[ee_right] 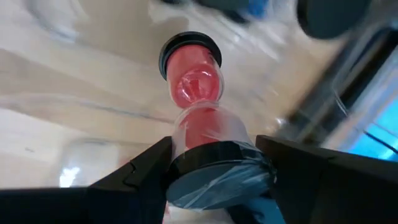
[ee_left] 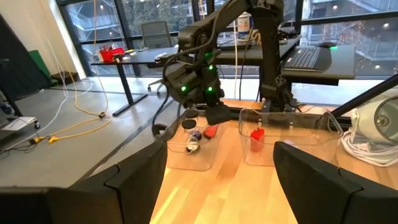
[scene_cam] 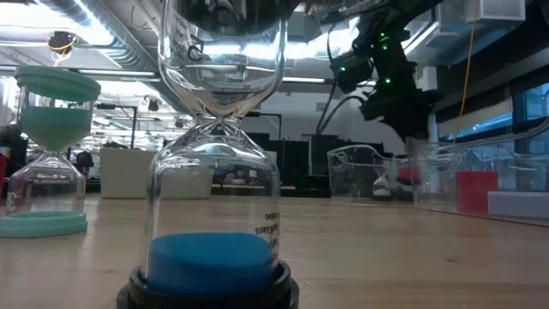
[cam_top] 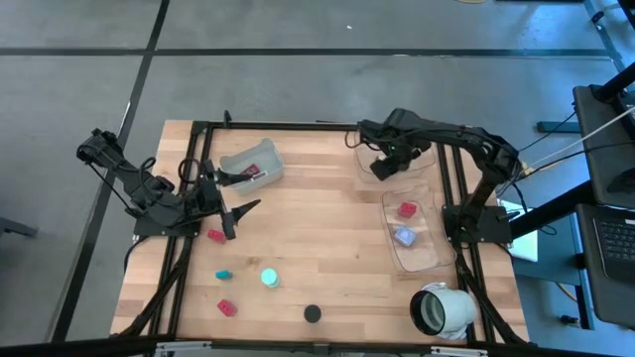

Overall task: Pick & Place Office items
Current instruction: Put the orange hourglass into the top transparent bin

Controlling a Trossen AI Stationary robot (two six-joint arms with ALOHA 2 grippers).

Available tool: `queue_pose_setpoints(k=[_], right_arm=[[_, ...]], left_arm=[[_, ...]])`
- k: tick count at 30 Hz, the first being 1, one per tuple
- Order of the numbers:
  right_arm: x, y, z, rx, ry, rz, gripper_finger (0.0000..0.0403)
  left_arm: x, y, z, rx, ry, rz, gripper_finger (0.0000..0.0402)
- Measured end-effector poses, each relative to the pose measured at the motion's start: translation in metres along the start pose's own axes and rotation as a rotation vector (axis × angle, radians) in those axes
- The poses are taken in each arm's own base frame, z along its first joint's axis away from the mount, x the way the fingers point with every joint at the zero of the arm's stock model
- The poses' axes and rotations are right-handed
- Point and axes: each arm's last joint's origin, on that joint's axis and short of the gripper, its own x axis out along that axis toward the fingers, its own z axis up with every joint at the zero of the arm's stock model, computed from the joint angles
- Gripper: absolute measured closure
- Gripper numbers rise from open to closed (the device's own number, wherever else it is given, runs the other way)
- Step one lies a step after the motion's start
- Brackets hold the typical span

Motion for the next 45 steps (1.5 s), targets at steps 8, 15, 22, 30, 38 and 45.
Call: queue_pose_setpoints(k=[8, 15, 22, 30, 38, 45], right_arm=[[0.006, -0.026, 0.010, 0.079, 0.036, -0.038, 0.0188], [0.016, -0.039, 0.021, 0.103, 0.073, -0.039, 0.0188], [0.019, -0.042, 0.027, 0.076, 0.082, 0.016, 0.0188], [0.021, -0.046, 0.028, 0.085, 0.102, 0.056, 0.0188], [0.020, -0.042, 0.026, 0.064, 0.130, 0.109, 0.0188], [0.034, -0.041, 0.020, 0.053, 0.174, 0.092, 0.0188]], left_arm=[[0.000, 0.000, -0.001, -0.003, 0.004, 0.001, 0.0112], [0.000, -0.001, -0.002, -0.020, 0.013, -0.031, 0.0112], [0.000, 0.000, -0.004, 0.004, 0.027, -0.027, 0.0112], [0.000, 0.000, -0.006, -0.001, 0.039, -0.026, 0.0112], [0.000, 0.000, -0.006, -0.001, 0.039, -0.027, 0.0112], [0.000, 0.000, -0.006, -0.003, 0.039, -0.027, 0.0112]])
